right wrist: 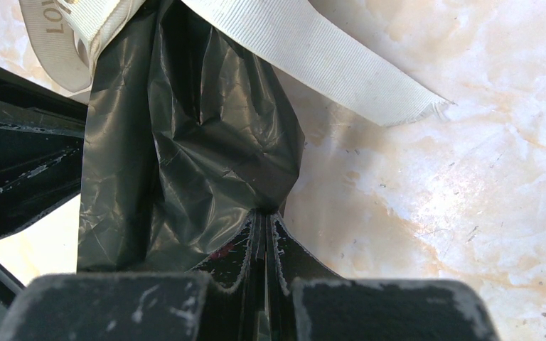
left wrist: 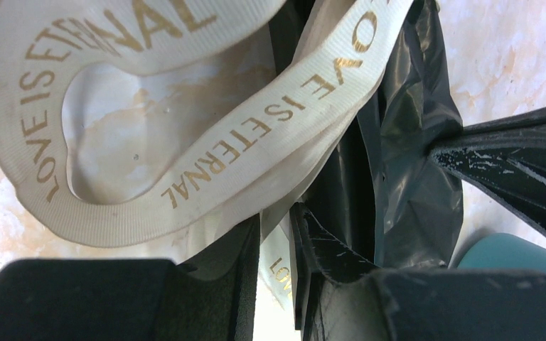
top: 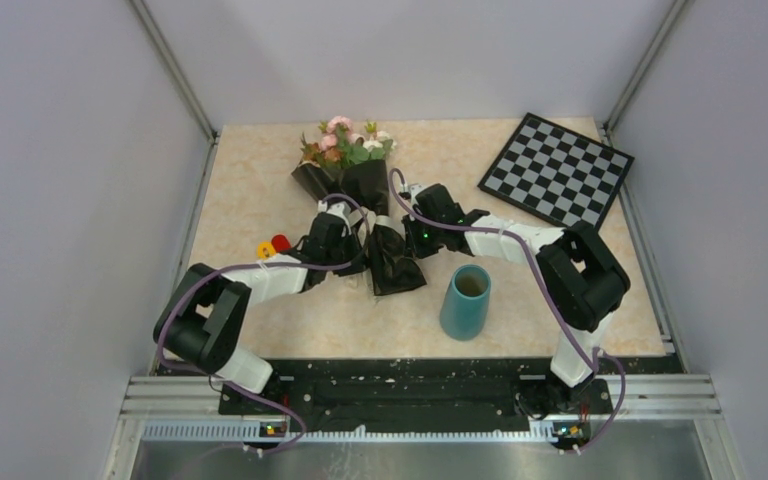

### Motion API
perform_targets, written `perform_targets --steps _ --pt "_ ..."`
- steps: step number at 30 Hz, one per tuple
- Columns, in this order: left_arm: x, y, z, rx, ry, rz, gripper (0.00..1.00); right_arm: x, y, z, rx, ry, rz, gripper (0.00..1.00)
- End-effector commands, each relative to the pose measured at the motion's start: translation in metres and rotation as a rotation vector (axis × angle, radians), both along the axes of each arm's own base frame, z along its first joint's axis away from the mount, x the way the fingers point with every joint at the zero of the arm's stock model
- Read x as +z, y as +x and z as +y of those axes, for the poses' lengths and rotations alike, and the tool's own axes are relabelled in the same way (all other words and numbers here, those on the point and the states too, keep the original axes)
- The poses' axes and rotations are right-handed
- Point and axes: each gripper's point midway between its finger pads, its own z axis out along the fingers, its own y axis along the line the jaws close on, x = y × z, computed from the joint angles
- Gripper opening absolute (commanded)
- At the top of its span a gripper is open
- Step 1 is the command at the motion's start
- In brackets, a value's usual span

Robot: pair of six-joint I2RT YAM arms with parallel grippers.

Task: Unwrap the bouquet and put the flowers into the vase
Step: Untie the ribbon from the wrapping paper.

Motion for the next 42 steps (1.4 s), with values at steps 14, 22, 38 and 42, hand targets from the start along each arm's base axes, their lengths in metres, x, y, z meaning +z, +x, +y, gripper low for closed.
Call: perform_targets --steps 14,22,38,42 --pt "0.014 0.030 -0.011 0.028 0.010 -0.101 0.06 0.024 0.002 0.004 0.013 0.048 -0.035 0.00" --pt "0.019 0.024 -0.010 -0.005 0.022 -0.098 0.00 0.031 -0.002 0.005 0.048 0.059 -0.048 0.00" --pt "0.022 0.005 0.033 0.042 0.210 -0.069 0.00 0.060 -0.044 0.058 0.213 0.167 -0.057 0.09" --pt "0.019 0.003 0.045 0.064 0.261 -0.048 0.00 0.075 -0.030 0.051 0.190 0.163 -0.105 0.34"
